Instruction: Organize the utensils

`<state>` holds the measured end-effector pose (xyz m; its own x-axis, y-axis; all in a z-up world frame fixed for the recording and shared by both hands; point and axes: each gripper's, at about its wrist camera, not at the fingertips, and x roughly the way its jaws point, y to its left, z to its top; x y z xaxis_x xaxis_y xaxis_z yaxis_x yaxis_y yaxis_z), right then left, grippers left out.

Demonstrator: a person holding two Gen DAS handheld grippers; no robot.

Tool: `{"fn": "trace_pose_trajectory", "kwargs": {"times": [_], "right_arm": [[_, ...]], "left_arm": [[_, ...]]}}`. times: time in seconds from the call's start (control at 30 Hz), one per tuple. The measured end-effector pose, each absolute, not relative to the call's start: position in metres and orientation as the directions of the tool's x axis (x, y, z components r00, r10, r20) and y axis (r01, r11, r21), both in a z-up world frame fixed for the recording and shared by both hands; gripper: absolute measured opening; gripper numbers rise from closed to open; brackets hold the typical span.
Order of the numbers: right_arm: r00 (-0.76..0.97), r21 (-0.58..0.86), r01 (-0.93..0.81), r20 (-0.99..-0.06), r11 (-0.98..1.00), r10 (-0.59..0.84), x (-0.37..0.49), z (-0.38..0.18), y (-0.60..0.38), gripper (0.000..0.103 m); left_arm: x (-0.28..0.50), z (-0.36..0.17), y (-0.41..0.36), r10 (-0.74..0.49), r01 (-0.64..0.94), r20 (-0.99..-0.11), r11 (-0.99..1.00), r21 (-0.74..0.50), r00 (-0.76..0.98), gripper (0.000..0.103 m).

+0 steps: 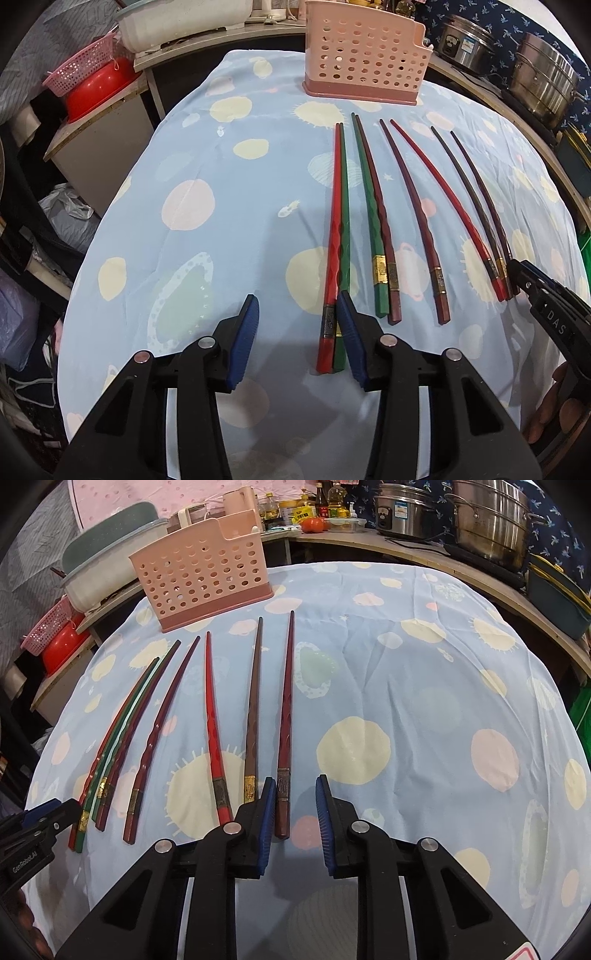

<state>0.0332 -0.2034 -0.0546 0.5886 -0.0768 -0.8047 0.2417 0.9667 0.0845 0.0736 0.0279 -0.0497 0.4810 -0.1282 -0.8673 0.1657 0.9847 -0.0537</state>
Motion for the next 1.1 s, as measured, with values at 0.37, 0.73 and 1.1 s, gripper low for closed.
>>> {"fn": "trace_pose_trajectory", "kwargs": {"times": [0.37, 0.73, 1.1], "right_arm": [[0.588, 0.085, 0.241, -0.805, 0.967, -0.076, 0.031, -0.055, -0.203, 0.012], [0.596, 0.100, 0.233, -0.801, 0.967, -0.061, 0.025, -0.051, -0.204, 0.007], [0.674, 0.135, 0.210, -0.738, 0.968, -0.043, 0.021, -0.008, -0.203, 0.007]], "left_arm": [[0.066, -0.054, 0.023, -0.102, 0.183, -0.869, 0.983, -0.013, 0.485, 0.024], [0.066, -0.050, 0.023, -0.118, 0.192, -0.879, 0.981, -0.031, 0.463, 0.007], [0.066, -0.016, 0.015, -0.121, 0.203, -0.857, 0.979, -0.020, 0.501, 0.007]]}}
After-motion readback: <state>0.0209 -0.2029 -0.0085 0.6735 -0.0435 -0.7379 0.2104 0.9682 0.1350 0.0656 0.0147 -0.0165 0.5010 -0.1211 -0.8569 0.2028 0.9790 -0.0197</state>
